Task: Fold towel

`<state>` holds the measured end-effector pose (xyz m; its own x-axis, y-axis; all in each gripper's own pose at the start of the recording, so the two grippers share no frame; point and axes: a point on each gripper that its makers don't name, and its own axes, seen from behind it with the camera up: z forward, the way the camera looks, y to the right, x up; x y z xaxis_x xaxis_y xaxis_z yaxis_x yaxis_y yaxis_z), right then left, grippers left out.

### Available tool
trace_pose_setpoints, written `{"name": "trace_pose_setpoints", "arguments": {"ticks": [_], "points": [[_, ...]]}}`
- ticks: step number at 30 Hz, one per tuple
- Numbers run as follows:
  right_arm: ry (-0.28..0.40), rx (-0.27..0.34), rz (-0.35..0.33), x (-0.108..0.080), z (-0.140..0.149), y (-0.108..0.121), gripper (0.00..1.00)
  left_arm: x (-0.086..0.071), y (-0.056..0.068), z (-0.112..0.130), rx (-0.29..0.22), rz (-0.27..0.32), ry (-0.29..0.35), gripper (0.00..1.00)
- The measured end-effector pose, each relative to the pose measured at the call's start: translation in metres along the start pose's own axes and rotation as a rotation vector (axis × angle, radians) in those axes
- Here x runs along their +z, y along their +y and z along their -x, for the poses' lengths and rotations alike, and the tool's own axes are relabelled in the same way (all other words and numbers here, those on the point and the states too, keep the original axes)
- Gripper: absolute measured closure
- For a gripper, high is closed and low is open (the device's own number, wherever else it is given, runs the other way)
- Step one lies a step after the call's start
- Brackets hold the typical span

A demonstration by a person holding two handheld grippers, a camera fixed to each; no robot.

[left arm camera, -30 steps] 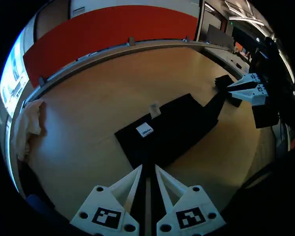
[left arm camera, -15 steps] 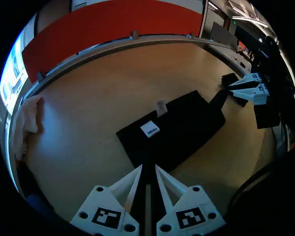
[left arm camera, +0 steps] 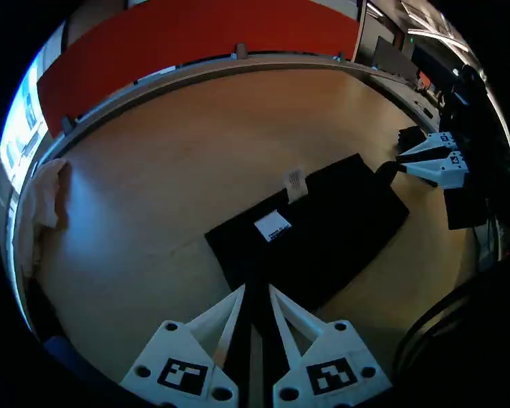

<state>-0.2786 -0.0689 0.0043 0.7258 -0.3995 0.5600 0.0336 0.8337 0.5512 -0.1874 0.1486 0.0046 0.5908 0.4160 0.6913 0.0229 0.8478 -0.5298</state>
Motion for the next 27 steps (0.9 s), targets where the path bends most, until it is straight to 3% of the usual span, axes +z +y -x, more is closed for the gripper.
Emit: {"name": "trace_pose_setpoints", "arguments": {"ticks": [13, 18, 21, 24, 27], "points": [[-0.008, -0.001, 0.039, 0.019, 0.000, 0.010, 0.87, 0.019, -0.014, -0.006, -0.011, -0.033, 0.003, 0.77], [-0.012, 0.001, 0.055, 0.024, -0.001, 0.014, 0.81, 0.024, -0.022, -0.009, -0.011, -0.062, 0.014, 0.73], [-0.015, 0.002, 0.065, 0.026, -0.001, 0.017, 0.76, 0.027, -0.027, -0.012, -0.012, -0.079, 0.020, 0.65], [-0.017, 0.004, 0.068, 0.027, -0.001, 0.018, 0.64, 0.027, -0.032, -0.014, -0.016, -0.092, 0.027, 0.60], [-0.017, 0.006, 0.071, 0.027, -0.002, 0.019, 0.42, 0.026, -0.035, -0.016, -0.020, -0.102, 0.036, 0.45]]}}
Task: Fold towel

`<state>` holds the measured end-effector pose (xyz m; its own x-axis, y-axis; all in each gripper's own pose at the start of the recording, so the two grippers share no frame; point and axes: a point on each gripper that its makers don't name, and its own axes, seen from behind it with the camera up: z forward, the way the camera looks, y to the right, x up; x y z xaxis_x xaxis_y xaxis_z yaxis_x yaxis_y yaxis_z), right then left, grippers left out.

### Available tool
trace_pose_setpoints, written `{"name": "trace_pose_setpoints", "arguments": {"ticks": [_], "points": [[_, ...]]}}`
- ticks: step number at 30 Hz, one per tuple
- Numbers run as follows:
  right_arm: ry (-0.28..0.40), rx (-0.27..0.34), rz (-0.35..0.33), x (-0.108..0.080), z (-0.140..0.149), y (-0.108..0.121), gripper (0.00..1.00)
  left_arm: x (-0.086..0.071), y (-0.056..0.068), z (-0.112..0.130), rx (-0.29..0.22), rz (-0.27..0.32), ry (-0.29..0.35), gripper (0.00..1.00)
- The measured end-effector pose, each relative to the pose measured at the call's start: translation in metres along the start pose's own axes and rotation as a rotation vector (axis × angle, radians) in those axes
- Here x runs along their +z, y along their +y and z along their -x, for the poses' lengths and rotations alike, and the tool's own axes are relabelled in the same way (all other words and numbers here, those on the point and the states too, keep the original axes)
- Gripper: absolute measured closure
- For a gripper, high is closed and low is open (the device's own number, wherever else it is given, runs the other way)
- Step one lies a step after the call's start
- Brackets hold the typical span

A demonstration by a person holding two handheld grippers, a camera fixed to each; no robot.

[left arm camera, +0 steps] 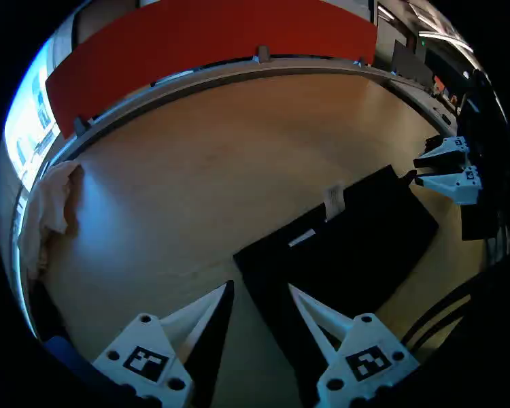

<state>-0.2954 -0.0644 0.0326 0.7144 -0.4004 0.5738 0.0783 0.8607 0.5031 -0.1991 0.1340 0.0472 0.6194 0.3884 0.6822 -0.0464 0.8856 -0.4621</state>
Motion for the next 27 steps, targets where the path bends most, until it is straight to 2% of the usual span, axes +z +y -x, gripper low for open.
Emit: {"name": "trace_pose_setpoints", "arguments": {"ticks": [2, 5, 7, 12, 27], "points": [[0.003, 0.002, 0.006, 0.000, 0.000, 0.001, 0.28, -0.002, -0.002, -0.001, -0.001, -0.007, 0.005, 0.32], [0.007, 0.004, 0.012, -0.001, 0.000, 0.003, 0.14, -0.005, -0.005, -0.001, 0.001, -0.012, 0.010, 0.11], [0.009, 0.008, 0.012, -0.002, 0.000, 0.003, 0.03, -0.006, -0.007, 0.000, -0.002, -0.015, 0.013, 0.05], [0.013, 0.022, 0.012, -0.005, 0.001, 0.003, 0.00, -0.011, -0.012, 0.002, -0.017, -0.027, 0.020, 0.05], [0.024, 0.018, 0.009, -0.023, 0.001, -0.004, 0.00, -0.026, -0.011, 0.013, -0.048, -0.030, 0.026, 0.05]]}}
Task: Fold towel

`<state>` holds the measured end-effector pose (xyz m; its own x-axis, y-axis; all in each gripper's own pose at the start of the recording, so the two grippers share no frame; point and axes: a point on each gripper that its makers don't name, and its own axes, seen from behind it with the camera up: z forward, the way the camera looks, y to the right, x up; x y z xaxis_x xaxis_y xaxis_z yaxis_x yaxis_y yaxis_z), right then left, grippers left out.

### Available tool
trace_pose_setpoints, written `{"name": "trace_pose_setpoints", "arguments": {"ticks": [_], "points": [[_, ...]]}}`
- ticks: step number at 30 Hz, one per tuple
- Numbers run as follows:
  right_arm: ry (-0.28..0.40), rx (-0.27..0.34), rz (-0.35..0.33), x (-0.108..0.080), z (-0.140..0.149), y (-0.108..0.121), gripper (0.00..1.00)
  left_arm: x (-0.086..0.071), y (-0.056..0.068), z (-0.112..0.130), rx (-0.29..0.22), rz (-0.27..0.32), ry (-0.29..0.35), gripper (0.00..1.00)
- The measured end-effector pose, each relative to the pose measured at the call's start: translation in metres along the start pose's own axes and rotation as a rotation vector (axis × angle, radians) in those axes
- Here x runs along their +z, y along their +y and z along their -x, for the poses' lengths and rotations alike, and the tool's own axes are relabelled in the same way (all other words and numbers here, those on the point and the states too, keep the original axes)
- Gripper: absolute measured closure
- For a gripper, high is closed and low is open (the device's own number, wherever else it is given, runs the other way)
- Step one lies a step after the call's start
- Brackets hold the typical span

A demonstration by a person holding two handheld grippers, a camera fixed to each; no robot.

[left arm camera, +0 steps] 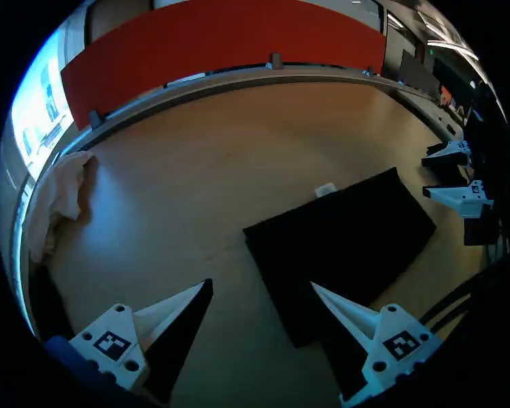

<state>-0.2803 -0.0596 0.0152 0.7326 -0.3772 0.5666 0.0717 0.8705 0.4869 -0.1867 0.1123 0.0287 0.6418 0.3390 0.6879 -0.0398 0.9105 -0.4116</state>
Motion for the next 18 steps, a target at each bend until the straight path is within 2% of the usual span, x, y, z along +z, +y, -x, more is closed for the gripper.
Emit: {"name": "trace_pose_setpoints", "arguments": {"ticks": [11, 18], "points": [[0.003, -0.005, -0.008, -0.020, 0.009, -0.010, 0.00, -0.018, 0.003, 0.015, -0.017, -0.016, 0.004, 0.05], [0.003, -0.011, -0.024, -0.025, 0.013, -0.015, 0.00, -0.027, 0.002, 0.024, -0.042, -0.034, 0.009, 0.05]]}}
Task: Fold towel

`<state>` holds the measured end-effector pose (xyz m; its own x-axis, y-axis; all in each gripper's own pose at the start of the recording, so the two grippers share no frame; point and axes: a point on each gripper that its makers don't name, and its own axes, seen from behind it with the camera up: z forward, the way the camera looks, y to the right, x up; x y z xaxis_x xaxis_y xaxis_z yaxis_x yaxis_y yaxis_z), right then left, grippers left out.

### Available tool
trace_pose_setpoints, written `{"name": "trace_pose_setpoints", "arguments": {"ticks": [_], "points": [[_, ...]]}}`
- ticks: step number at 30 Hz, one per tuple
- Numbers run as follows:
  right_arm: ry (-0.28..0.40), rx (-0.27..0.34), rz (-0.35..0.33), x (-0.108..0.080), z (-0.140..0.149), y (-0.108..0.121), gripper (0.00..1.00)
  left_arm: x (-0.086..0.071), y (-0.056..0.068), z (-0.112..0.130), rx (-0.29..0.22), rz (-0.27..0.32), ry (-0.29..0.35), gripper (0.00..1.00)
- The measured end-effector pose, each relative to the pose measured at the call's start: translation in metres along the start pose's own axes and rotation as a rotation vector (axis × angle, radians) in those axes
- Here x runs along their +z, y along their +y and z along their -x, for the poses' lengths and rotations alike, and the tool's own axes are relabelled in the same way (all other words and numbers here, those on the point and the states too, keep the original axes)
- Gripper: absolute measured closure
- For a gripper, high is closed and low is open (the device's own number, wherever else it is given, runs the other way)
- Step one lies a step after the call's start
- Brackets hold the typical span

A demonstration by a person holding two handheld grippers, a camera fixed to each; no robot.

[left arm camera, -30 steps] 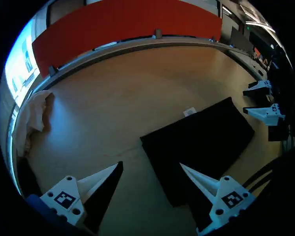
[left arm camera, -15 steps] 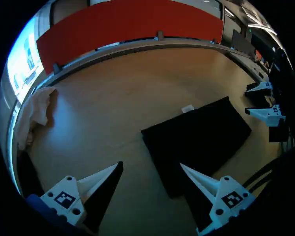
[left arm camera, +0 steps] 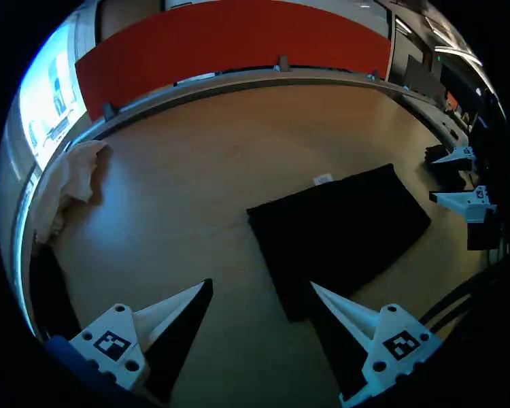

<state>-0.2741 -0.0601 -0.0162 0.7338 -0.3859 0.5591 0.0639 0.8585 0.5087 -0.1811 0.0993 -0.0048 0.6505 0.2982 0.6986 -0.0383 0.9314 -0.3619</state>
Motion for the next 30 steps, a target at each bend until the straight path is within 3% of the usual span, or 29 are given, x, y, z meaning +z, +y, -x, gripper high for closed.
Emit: {"name": "trace_pose_setpoints", "arguments": {"ticks": [16, 30], "points": [[-0.024, -0.089, -0.084, -0.001, 0.011, -0.015, 0.00, -0.030, -0.013, 0.034, -0.110, -0.074, 0.004, 0.05], [-0.065, -0.169, -0.144, -0.004, 0.024, -0.022, 0.01, -0.058, -0.023, 0.064, -0.168, -0.130, -0.003, 0.05]]}}
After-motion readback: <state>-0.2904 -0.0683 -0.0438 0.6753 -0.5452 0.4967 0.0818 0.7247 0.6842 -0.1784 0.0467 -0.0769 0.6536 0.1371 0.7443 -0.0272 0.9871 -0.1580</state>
